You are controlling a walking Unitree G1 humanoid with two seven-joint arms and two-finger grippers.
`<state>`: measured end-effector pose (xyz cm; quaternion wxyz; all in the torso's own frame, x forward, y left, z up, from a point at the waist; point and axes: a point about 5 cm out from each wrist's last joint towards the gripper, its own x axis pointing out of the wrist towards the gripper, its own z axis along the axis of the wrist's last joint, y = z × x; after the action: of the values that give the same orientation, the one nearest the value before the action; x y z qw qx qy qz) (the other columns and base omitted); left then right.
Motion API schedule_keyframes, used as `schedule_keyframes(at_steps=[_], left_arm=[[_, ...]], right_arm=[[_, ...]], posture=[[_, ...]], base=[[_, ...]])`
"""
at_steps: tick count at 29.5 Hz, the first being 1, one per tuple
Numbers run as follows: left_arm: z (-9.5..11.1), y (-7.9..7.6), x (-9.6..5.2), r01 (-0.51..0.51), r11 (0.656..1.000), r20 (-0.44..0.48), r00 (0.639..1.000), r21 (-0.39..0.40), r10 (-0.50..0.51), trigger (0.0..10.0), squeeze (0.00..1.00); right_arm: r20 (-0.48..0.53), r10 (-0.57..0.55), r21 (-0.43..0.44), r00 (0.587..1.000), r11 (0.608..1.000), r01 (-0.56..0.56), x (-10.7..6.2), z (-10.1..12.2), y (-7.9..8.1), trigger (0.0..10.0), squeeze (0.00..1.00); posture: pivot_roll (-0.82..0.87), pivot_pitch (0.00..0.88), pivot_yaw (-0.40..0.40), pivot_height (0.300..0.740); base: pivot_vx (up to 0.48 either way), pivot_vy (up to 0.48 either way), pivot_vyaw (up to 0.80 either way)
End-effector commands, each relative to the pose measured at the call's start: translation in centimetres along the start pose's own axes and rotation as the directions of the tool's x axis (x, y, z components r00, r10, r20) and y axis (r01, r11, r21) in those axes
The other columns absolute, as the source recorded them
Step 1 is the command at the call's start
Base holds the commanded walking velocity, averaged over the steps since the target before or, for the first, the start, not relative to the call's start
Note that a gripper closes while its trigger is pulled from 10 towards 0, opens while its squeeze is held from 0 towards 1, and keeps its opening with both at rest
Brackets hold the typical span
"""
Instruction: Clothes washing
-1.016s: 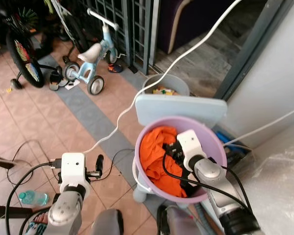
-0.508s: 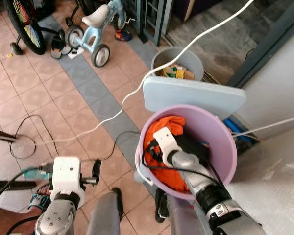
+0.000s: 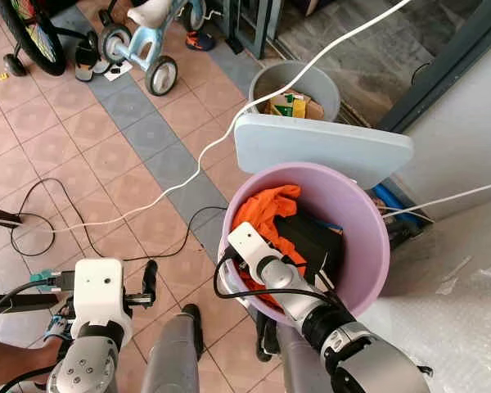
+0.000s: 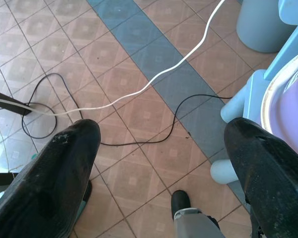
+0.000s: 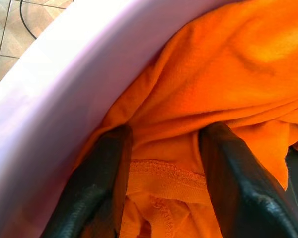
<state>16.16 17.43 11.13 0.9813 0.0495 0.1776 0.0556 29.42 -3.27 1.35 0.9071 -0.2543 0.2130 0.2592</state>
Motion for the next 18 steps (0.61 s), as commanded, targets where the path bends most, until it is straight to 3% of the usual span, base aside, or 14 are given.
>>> schedule_keyframes(at_steps=[1, 8, 18], left_arm=[[-0.1, 0.2, -0.3, -0.017, 1.000, -0.016, 1.000, 0.014, 0.017, 10.0, 0.00], [0.0, 0.2, 0.1, -0.024, 1.000, -0.006, 1.000, 0.012, 0.024, 10.0, 0.00], [0.3, 0.0, 1.2, -0.020, 1.000, 0.013, 1.000, 0.019, 0.019, 10.0, 0.00]], right_arm=[[-0.042, 0.018, 0.008, 0.999, 1.000, -0.018, -0.2, -1.3, 0.7, 0.0, 0.00], [-0.061, -0.013, 0.016, 0.998, 1.000, 0.014, -0.3, -2.2, -0.7, 0.0, 0.00], [-0.082, -0.057, 0.146, 0.995, 0.987, 0.069, -0.2, -2.1, -2.0, 0.0, 0.00]], posture=[[0.29, 0.373, -0.040, 0.740], [0.29, 0.365, -0.049, 0.740], [0.28, 0.358, -0.047, 0.740]], base=[[0.000, 0.000, 0.00], [0.000, 0.000, 0.00], [0.000, 0.000, 0.00]])
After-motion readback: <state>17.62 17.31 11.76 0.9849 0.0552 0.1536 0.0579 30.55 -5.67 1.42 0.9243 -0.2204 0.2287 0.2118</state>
